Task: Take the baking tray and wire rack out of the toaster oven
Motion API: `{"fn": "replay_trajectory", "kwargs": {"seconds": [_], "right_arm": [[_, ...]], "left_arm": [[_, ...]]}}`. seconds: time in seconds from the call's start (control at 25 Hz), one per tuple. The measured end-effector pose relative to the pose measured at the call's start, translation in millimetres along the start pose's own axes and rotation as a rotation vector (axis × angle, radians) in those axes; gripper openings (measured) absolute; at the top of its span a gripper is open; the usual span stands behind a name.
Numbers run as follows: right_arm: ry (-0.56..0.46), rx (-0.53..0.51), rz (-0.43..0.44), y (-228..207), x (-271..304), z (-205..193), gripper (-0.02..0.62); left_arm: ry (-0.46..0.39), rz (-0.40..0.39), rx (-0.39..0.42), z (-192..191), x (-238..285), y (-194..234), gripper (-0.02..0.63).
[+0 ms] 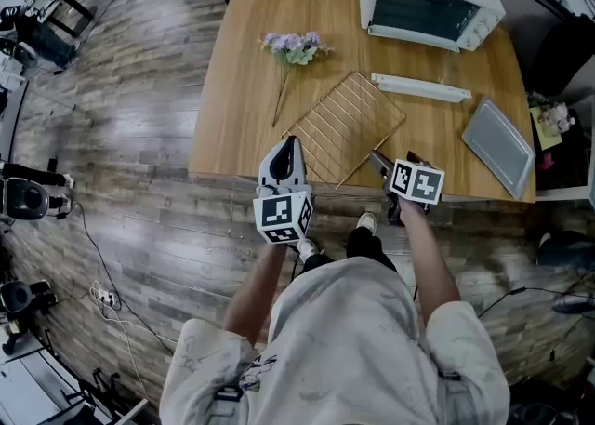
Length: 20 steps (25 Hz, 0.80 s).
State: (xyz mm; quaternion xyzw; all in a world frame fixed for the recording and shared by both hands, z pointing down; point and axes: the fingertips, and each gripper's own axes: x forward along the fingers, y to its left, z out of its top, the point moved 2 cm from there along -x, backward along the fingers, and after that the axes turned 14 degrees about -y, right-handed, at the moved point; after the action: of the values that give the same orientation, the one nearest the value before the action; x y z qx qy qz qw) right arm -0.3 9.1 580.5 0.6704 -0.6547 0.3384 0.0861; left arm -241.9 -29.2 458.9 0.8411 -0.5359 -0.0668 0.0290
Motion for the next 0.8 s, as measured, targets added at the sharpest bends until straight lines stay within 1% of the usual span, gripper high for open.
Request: {"fn": "replay_trajectory", "kwargs": {"seconds": [0.16, 0.48, 0.64, 0.8], "right_arm": [[-0.076, -0.022, -0.016, -22.7, -14.2, 12.8, 0.465], [-0.205, -0.008, -0.061, -66.1, -41.8, 44.8, 0.465], [-0.267, -0.018, -0.040, -81.4, -52.6, 66.7, 0.463], [-0.361, -0.071, -0.031, -93.7, -68.8, 95.5, 0.463]], "left_arm": [[0.004, -0.045, 0.011, -0.4, 16.7, -14.5, 0.015], [-0.003, -0.142, 0.026, 2.3, 47.6, -55.2, 0.015], [-0.001, -0.186, 0.040, 3.5, 63.4, -74.1, 0.015], [-0.010, -0.219, 0.037, 12.0, 79.0, -89.5, 0.015]]}}
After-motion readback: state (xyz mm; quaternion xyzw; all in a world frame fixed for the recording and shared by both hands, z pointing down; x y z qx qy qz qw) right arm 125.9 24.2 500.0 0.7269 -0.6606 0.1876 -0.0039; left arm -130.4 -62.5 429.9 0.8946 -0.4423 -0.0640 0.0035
